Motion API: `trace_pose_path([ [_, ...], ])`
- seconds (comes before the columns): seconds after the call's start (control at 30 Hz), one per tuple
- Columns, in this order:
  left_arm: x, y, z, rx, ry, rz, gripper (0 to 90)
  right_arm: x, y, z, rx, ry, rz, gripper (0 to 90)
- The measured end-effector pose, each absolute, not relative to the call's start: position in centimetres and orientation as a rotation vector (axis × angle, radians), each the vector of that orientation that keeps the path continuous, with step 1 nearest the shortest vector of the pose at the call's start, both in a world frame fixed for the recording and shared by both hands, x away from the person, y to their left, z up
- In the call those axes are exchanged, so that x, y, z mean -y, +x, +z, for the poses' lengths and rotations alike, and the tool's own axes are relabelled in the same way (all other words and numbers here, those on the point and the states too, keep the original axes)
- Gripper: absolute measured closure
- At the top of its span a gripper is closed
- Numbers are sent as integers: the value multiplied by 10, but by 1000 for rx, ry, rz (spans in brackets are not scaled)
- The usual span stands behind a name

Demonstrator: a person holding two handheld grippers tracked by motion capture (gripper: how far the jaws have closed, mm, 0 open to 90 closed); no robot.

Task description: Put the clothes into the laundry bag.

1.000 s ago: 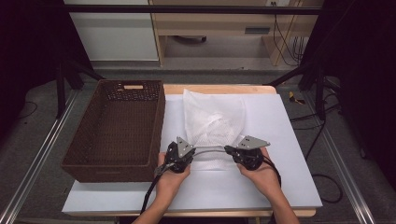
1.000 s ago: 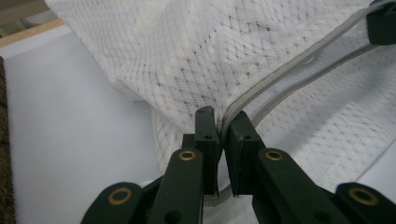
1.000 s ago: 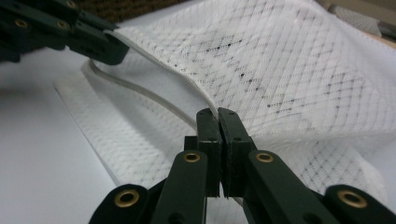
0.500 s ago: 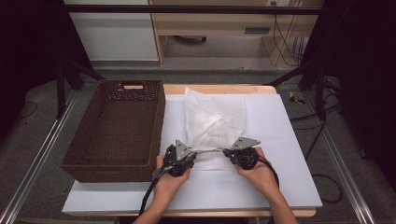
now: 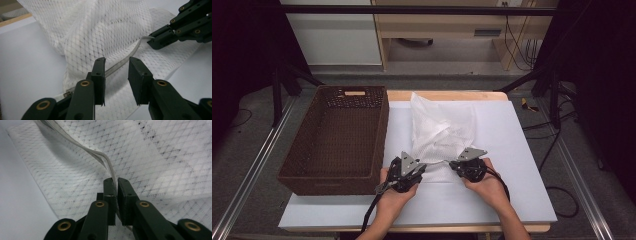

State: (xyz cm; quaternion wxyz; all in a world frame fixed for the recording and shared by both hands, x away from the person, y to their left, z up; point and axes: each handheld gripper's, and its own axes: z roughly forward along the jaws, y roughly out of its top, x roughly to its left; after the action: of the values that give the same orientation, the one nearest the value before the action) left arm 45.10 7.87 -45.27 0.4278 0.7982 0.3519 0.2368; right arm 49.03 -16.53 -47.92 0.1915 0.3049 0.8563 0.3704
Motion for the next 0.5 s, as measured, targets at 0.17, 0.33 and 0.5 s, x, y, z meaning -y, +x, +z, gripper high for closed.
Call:
trace_pose_path([
  [0.17, -74, 466, -463, -908, 2029, 599, 689, 166, 489, -479, -2410, 865, 1053, 759],
  [0.33, -75, 473, -471, -936, 2035, 592, 687, 167, 483, -473, -2377, 879, 1104, 539],
  [0.5, -75, 468, -466, -909, 2005, 612, 649, 169, 477, -468, -2333, 890, 1154, 378],
])
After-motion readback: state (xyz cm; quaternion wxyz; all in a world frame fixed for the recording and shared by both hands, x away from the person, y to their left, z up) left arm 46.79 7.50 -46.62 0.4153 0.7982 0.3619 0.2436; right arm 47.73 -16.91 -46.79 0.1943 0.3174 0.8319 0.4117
